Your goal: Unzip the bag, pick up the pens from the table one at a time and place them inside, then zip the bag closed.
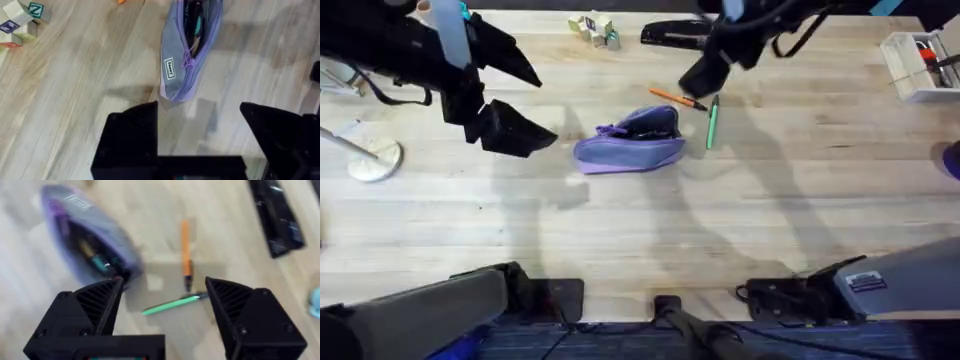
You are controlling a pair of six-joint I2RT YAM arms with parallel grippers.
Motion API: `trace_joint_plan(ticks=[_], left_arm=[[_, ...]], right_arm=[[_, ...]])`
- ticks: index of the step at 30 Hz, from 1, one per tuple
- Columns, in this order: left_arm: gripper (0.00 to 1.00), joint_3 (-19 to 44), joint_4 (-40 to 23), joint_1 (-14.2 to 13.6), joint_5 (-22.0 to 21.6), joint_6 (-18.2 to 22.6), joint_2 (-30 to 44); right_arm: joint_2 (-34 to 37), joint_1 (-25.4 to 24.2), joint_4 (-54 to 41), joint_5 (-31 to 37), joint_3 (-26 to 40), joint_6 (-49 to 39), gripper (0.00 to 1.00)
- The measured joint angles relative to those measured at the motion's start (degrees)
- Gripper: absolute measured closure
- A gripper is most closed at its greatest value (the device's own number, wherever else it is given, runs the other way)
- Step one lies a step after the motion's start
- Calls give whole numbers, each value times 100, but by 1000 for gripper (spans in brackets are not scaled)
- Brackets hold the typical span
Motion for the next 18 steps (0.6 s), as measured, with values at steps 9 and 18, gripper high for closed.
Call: trace_joint_plan(ticks=[9, 18], left_arm=[[6, 0, -2, 0, 0, 0, 0], [6, 0, 0, 0, -2, 0, 2]], right_arm=[[2, -544, 260, 0, 0, -519, 5], [152, -575, 472, -2, 11, -933, 5]])
